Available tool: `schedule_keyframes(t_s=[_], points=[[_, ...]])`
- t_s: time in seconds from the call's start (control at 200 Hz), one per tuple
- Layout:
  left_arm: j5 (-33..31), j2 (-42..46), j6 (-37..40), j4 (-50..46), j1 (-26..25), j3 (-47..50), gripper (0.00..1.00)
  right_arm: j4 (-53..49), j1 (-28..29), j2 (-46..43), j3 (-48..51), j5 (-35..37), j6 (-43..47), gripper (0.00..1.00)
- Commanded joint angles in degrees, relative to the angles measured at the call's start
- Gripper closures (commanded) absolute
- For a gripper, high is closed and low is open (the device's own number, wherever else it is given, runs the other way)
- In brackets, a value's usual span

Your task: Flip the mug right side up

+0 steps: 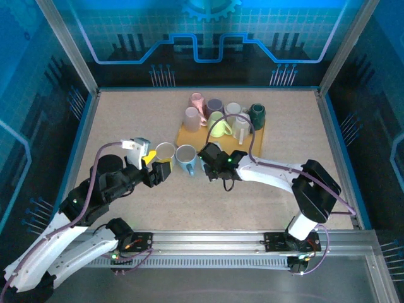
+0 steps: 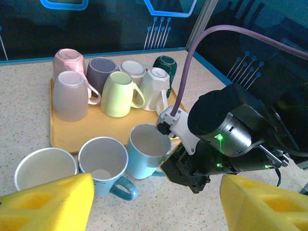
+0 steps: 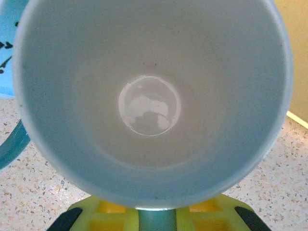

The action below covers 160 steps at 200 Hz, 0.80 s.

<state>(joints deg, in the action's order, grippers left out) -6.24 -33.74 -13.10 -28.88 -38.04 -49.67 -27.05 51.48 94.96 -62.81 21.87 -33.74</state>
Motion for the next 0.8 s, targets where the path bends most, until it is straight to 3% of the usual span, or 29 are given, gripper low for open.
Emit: schedule_keyframes(t_s=[0.0, 0.365, 0.795], points=[[-0.1, -0.2, 1.3, 0.2, 0.1, 0.7, 0.29, 4.0, 0.7, 0.3, -2.5, 0.9, -1.6, 1.00], [0.7, -0.6, 1.1, 0.5, 0.6, 0.8, 0.29, 4.4, 0.8, 1.8, -3.1, 1.0, -1.4, 1.00], [0.9, -1.0, 1.1, 0.5, 0.8, 0.9, 0.29, 3.1, 1.4, 3.0, -3.5, 1.8, -1.7, 0.90]])
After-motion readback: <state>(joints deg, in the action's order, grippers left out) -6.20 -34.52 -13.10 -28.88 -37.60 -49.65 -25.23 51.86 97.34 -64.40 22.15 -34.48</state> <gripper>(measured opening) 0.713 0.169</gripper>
